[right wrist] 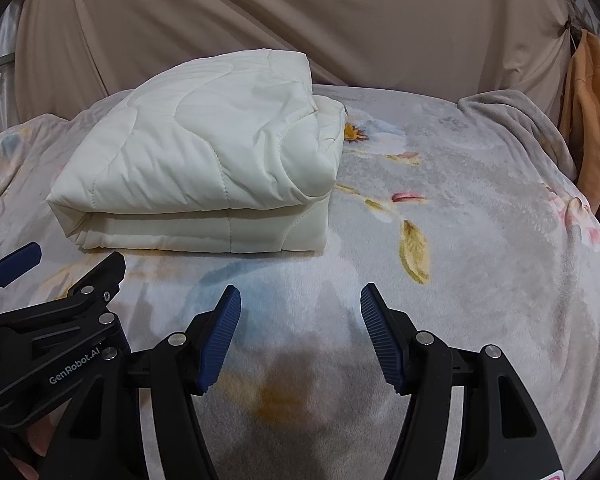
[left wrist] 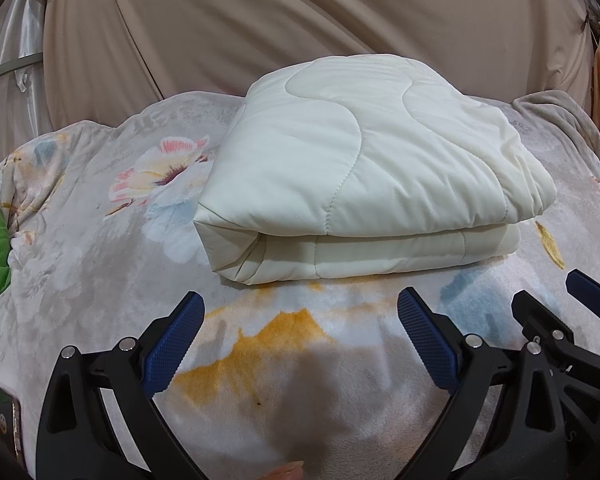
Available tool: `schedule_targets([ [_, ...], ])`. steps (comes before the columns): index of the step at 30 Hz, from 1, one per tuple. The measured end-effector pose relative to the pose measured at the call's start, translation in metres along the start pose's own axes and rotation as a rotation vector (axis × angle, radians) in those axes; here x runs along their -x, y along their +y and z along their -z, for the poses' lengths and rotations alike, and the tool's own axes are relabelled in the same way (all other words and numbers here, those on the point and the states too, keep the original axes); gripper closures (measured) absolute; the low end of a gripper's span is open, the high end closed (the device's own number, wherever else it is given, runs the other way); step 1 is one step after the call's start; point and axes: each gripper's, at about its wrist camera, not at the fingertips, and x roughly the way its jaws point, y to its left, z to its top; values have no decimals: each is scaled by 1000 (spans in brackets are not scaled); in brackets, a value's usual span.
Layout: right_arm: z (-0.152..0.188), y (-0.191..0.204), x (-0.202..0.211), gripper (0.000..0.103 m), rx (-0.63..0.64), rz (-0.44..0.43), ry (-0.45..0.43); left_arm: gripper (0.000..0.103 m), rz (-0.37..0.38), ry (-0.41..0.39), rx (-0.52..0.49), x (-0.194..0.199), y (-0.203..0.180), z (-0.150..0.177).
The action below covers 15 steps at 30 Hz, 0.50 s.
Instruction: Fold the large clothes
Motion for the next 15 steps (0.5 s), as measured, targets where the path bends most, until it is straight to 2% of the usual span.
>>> schedule_targets([
  [15, 0, -1, 0, 42, 2, 0, -2, 9, 0, 1, 0, 0, 0, 0],
])
